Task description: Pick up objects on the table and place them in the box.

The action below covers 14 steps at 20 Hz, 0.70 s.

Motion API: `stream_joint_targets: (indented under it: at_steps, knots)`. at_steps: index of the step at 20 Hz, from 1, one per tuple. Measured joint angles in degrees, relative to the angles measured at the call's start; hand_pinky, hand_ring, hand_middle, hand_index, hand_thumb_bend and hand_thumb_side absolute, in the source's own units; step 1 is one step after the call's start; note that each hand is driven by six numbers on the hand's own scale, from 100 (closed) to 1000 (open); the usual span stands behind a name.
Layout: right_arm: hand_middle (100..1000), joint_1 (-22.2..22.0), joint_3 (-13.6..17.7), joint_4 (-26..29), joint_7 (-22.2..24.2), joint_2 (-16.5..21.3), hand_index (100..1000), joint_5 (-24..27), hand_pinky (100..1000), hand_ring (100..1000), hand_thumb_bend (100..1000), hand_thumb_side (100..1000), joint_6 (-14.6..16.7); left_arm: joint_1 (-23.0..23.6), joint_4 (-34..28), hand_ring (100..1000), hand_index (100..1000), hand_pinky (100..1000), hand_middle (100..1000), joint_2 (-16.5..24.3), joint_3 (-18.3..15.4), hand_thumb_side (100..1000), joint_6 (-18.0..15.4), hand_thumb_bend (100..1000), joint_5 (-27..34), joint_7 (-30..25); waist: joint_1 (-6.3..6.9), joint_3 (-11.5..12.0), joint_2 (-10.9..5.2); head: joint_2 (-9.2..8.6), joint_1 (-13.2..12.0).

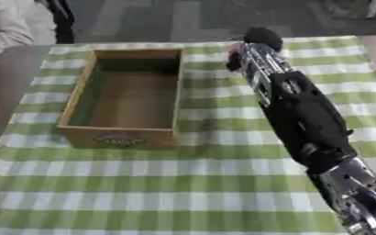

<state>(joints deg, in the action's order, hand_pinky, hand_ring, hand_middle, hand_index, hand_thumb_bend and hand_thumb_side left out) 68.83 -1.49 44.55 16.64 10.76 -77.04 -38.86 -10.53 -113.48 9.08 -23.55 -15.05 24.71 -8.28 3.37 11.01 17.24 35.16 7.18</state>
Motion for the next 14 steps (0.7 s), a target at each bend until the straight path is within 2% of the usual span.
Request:
stream_joint_targets:
  at_steps: [7, 8, 9, 10, 11, 14]
  knots:
    - [375, 0.0, 0.0, 2.4, -4.7, 0.0, 388, 6.6, 417, 466, 100, 371, -1.1, 0.0, 0.0, 467, 830, 540, 542, 0.0, 0.0, 975, 0.2, 100, 0.0, 0.1, -0.18, -0.1, -0.23, 0.00, 0.0]
    - [370, 0.0, -0.1, 2.8, -5.2, 0.0, 382, 7.7, 416, 465, 100, 397, -1.0, 0.0, 0.0, 467, 830, 540, 542, 0.0, 0.0, 975, 0.2, 100, 0.0, 0.1, -0.20, -0.1, -0.26, 0.00, 0.0]
    - [365, 0.0, -0.3, 3.3, -5.7, 0.0, 376, 8.6, 415, 461, 100, 350, -0.9, 0.0, 0.0, 467, 830, 540, 542, 0.0, 0.0, 975, 0.2, 100, 0.0, 0.1, -0.25, -0.2, -0.28, 0.00, 0.0]
    - [360, 0.1, -0.5, 3.8, -6.0, 0.0, 371, 9.5, 411, 457, 100, 429, -0.8, 0.0, 0.0, 467, 830, 540, 542, 0.0, 0.0, 979, 0.2, 100, 0.0, 0.1, -0.29, -0.2, -0.29, 0.00, 0.0]
    - [352, 0.2, -0.8, 4.4, -6.3, 0.0, 362, 10.3, 407, 452, 100, 324, -0.6, 0.0, 0.0, 468, 830, 540, 542, 0.0, 0.0, 975, 0.2, 100, 0.0, 0.1, -0.30, -0.2, -0.30, 0.00, -0.1]
    - [336, 0.4, -1.6, 6.5, -7.1, 0.1, 342, 12.4, 396, 442, 100, 299, 0.0, 0.0, 0.0, 468, 831, 540, 542, 0.0, 0.0, 975, 0.3, 100, 0.0, 0.1, -0.32, -0.4, -0.47, 0.00, -0.2]
